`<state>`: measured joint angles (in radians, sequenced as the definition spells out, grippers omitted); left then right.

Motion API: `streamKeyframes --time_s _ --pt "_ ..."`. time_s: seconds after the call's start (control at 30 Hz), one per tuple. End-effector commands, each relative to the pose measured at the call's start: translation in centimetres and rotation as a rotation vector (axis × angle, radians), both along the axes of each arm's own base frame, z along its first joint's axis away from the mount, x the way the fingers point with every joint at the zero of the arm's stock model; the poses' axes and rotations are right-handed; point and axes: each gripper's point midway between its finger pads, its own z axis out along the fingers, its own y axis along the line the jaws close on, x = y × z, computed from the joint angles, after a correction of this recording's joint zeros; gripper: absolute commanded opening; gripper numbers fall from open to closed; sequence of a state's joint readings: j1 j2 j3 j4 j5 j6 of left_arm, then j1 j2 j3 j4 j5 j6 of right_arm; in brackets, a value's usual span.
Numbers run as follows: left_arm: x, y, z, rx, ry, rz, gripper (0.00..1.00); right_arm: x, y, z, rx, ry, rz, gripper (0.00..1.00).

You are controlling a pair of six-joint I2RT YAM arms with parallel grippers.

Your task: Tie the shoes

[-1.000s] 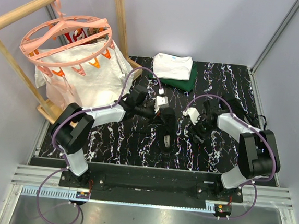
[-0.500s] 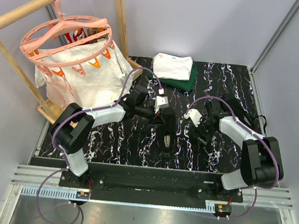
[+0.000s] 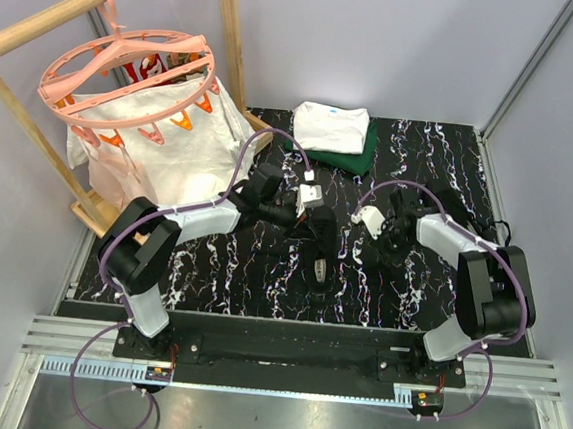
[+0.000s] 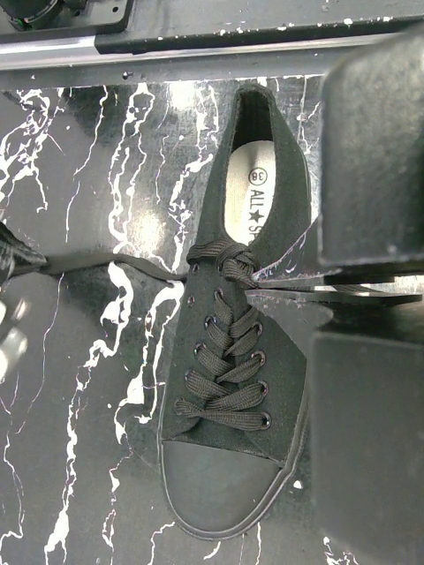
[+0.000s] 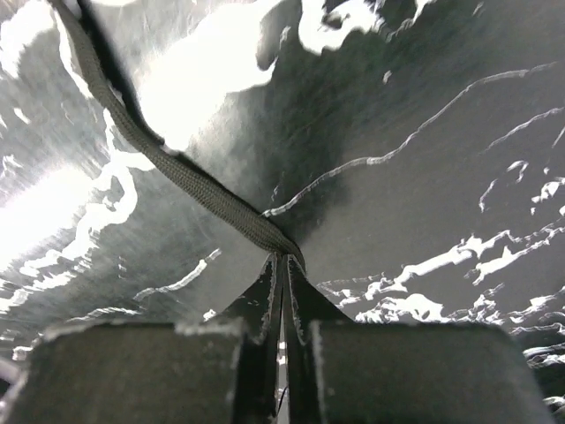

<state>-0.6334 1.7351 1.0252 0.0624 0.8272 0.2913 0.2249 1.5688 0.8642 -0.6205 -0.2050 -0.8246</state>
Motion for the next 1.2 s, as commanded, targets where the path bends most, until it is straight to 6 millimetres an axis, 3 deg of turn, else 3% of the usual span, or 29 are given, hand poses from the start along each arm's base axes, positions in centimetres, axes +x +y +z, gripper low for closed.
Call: streamKeyframes --time_s 0.0,0.03,0.2,0.4,0.53,0.63,0.97,1.1,1.13,1.17 --pt "0.2 -0.8 3.2 -0.085 -0.111 -0.038 0.00 1.9 3.5 3.8 0.183 0.025 -0.125 0.00" --pt "0.1 -0.7 3.1 -0.085 -0.113 -0.037 0.00 3.2 4.6 5.8 0.243 -0.007 -0.135 0.00" --pt "0.2 -0.5 3.8 -0.112 -0.174 -0.031 0.00 6.0 9.0 12.5 0.495 -0.021 -0.206 0.00" --pt "0.0 -0.2 4.1 -0.139 -0.229 -0.033 0.00 8.8 12.7 17.2 0.710 0.006 -0.239 0.00" --pt "0.0 -0.2 4.0 -0.145 -0.253 -0.032 0.00 9.6 15.8 18.9 0.818 0.085 -0.239 0.00" --pt "-0.1 -0.1 3.8 -0.141 -0.270 -0.037 0.00 9.6 18.5 19.2 0.858 0.108 -0.205 0.00" --pt "-0.6 0.2 3.4 -0.138 -0.310 -0.055 0.00 8.8 26.0 17.3 0.894 0.235 -0.133 0.00" --pt "-0.4 0.3 3.3 -0.135 -0.317 -0.052 0.00 8.6 26.7 15.8 0.889 0.296 -0.156 0.00" --pt "-0.5 0.3 3.3 -0.134 -0.315 -0.052 0.00 8.1 26.7 15.4 0.879 0.326 -0.158 0.01" --pt "-0.5 0.3 3.2 -0.132 -0.318 -0.052 0.00 8.0 26.5 15.1 0.872 0.334 -0.158 0.26"
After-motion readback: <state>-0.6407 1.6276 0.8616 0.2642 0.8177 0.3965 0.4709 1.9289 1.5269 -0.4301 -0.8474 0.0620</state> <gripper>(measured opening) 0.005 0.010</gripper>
